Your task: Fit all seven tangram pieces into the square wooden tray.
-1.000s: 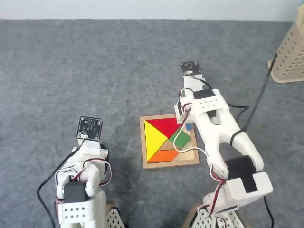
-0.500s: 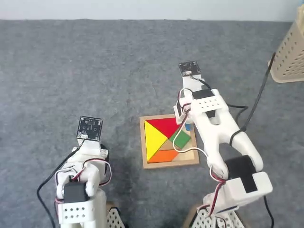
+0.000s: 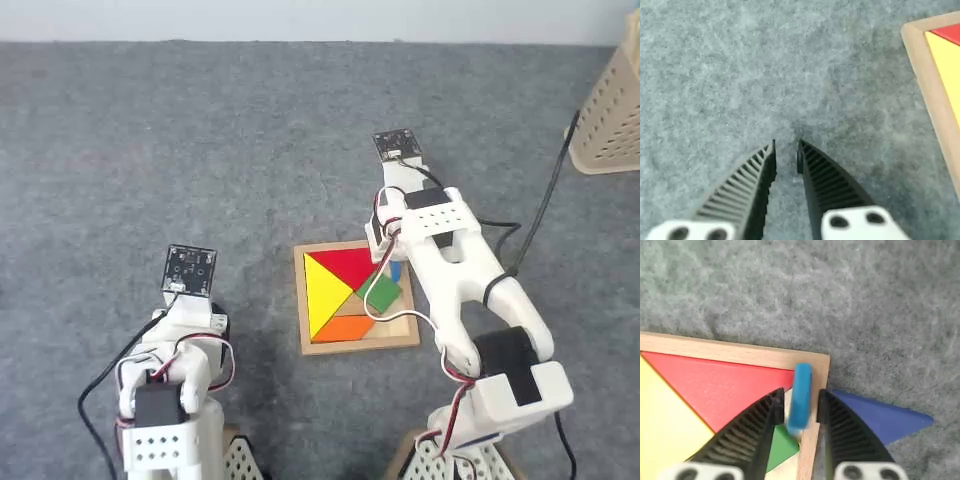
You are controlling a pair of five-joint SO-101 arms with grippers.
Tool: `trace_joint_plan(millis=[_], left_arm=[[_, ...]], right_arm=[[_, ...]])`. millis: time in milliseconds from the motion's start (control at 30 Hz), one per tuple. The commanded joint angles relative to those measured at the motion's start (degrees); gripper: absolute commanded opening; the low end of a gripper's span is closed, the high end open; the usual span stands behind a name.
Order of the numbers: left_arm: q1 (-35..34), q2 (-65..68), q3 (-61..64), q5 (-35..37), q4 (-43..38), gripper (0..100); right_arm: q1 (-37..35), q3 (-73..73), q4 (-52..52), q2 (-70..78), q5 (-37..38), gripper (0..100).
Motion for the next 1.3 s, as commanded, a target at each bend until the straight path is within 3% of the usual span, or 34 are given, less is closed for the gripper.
trace_joint_plan(millis=[0, 567, 967, 1267], left_arm=[[0.09, -1.23, -0.57, 0.44, 0.00, 7], [0.09, -1.23, -0.57, 0.44, 0.00, 7], [0.09, -1.23, -0.57, 0.44, 0.00, 7], [0.09, -1.23, -0.57, 0.44, 0.00, 7]], right_arm=[[0.04, -0.53, 0.66, -1.01, 1.05, 9.7], [-0.48, -0.70, 1.54, -1.89, 0.97, 9.5], [-0.48, 5.98, -2.15, -10.95, 0.97, 9.5], [-4.62, 6.33, -2.33, -10.59, 3.25, 9.5]])
